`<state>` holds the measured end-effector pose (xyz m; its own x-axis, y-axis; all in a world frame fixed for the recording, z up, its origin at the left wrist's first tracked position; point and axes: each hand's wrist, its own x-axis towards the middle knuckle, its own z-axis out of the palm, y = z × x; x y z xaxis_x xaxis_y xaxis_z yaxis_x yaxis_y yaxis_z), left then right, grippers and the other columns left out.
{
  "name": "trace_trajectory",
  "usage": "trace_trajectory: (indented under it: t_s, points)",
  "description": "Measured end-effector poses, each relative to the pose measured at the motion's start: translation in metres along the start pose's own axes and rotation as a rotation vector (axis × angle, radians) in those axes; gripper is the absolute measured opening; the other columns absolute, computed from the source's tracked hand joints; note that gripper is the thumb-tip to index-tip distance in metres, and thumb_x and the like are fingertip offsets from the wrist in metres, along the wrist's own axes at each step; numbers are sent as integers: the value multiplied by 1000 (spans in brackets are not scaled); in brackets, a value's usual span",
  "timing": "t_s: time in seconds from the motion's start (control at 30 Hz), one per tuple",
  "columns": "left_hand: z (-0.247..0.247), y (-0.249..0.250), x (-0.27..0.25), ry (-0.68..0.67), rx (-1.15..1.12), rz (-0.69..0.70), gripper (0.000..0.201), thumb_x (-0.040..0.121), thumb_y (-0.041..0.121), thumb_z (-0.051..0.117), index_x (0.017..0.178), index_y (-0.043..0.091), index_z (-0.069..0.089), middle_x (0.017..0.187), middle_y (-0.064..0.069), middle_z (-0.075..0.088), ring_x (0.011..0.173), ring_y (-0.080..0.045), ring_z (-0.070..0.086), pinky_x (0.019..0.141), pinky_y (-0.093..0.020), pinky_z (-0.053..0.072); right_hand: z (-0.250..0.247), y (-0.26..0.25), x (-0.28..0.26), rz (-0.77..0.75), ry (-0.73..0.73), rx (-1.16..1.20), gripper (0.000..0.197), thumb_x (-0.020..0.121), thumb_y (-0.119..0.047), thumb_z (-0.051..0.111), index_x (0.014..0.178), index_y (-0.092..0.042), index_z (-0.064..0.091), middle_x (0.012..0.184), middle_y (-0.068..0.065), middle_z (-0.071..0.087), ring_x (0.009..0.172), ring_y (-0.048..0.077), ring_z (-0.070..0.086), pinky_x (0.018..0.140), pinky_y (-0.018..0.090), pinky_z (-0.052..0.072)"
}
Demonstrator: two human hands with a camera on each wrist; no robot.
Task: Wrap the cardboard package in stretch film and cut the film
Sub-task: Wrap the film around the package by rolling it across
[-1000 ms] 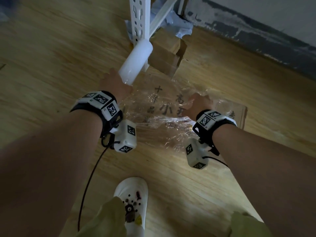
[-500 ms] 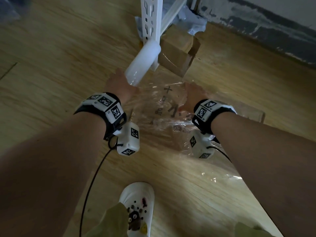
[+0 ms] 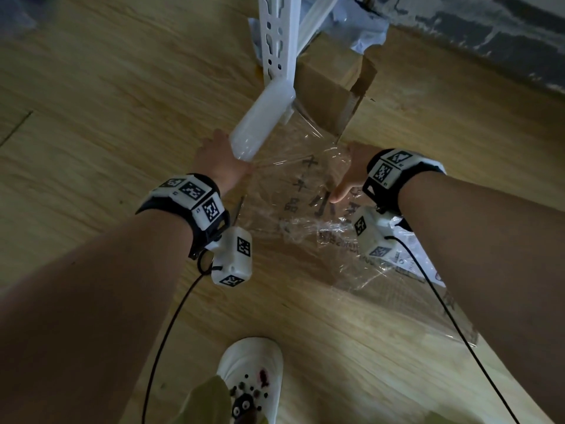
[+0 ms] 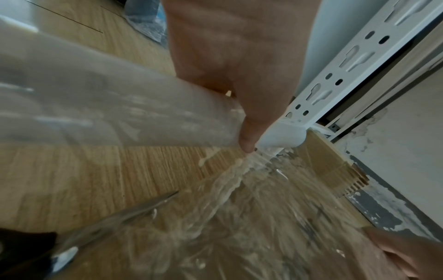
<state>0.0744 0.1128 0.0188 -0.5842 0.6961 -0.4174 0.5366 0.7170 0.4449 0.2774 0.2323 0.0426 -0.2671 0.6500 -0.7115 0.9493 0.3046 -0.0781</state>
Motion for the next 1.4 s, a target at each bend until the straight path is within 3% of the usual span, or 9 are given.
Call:
trace_trajectory:
  t_s: [0.17,0.33,0.63,0.77,0.9,0.97,1.1,1.3,1.4]
  points:
    - [6,-2,0,9,3,5,71,79,33,73,133,4,39,129,-19,50,113,-35,54,87,-40,46,3,-2,-2,-5,24,29,109,58,-38,90,144,-9,31,137,11,51,122,34,51,89,41,46]
    - [7,-2,-6,-6,6,34,81,73,34,79,135,1,37,130,-20,49,114,-35,54,92,-46,47,21,-9,-21,-5,47,71,128,41,-51,92,144,-16,25,139,10,48,122,38,51,92,51,50]
    - [1,-11,-35,-113,189,55,80,81,32,71,141,3,27,137,-21,39,116,-39,50,90,-43,43,61,-7,-53,-73,-25,102,107,68,-40,85,148,-10,21,142,11,45,127,32,47,91,39,46]
    - [4,-21,-46,-191,267,60,83,82,39,69,140,0,25,137,-23,38,117,-40,49,94,-47,44,71,-10,-62,-107,-132,144,104,78,-39,77,152,-7,12,155,11,27,139,29,34,106,34,36]
    - [3,-26,-49,-173,183,56,79,79,40,72,134,0,32,131,-21,46,111,-39,53,89,-49,48,62,-13,-55,-86,-225,237,92,75,-42,78,146,-6,30,117,4,48,103,21,49,89,32,41]
    - [-1,-25,-49,-167,174,70,77,77,37,75,131,1,34,129,-21,47,109,-39,55,87,-49,48,59,-11,-52,-71,-247,261,67,73,-41,80,125,-9,51,93,-1,47,79,17,47,77,28,41]
    - [-8,-24,-50,-162,178,94,74,74,33,78,128,4,37,125,-18,50,106,-36,56,82,-43,46,56,-10,-58,-66,-249,339,77,78,-42,74,139,-7,43,136,9,48,124,28,48,100,36,41]
    - [-17,-18,-54,-139,150,112,69,74,22,80,127,3,39,124,-19,52,107,-36,56,78,-40,43,55,-11,-66,-88,-254,471,103,77,-38,77,153,-15,13,156,8,25,137,30,34,108,39,37]
    - [-31,-7,-54,-101,111,130,71,74,22,78,131,5,38,123,-17,56,107,-35,57,78,-39,43,45,-10,-78,-110,-191,437,82,78,-38,76,144,-10,38,145,9,43,128,27,46,100,33,41]
